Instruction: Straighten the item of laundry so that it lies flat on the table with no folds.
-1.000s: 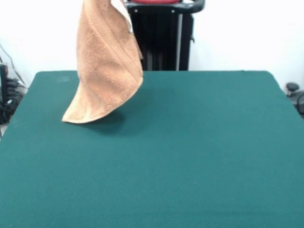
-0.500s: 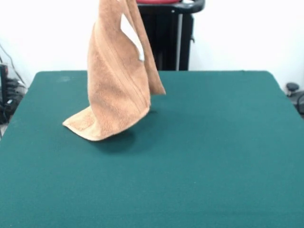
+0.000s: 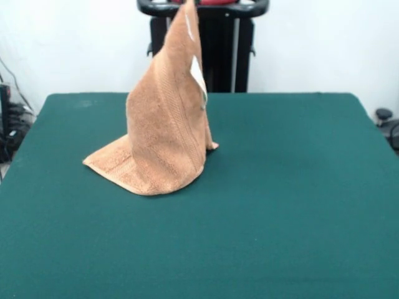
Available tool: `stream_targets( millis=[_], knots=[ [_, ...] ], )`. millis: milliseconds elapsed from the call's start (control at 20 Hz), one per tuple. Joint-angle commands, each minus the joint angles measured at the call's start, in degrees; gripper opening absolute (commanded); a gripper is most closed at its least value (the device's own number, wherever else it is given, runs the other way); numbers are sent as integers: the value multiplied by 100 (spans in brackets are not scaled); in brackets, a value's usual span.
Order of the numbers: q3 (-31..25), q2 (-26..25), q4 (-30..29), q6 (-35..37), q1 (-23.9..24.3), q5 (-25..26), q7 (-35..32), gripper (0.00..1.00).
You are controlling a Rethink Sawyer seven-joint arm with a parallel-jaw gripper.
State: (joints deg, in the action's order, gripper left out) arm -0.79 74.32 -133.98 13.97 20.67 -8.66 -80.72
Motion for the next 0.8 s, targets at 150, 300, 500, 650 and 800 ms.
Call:
stream_targets(
  millis=[150, 300, 500, 650, 800],
  knots=[
    [-211, -676, -688, -393, -339, -44, -1411, 0],
    [-208, -787, -708, -567, -414, -76, -1510, 0],
    [-421, -765, -906, -841, -371, -207, -1659, 0],
    [-483, -785, -953, -962, -339, -169, -1638, 0],
    [-304, -918, -877, -1066, -496, -96, -1632, 0]
  ],
)
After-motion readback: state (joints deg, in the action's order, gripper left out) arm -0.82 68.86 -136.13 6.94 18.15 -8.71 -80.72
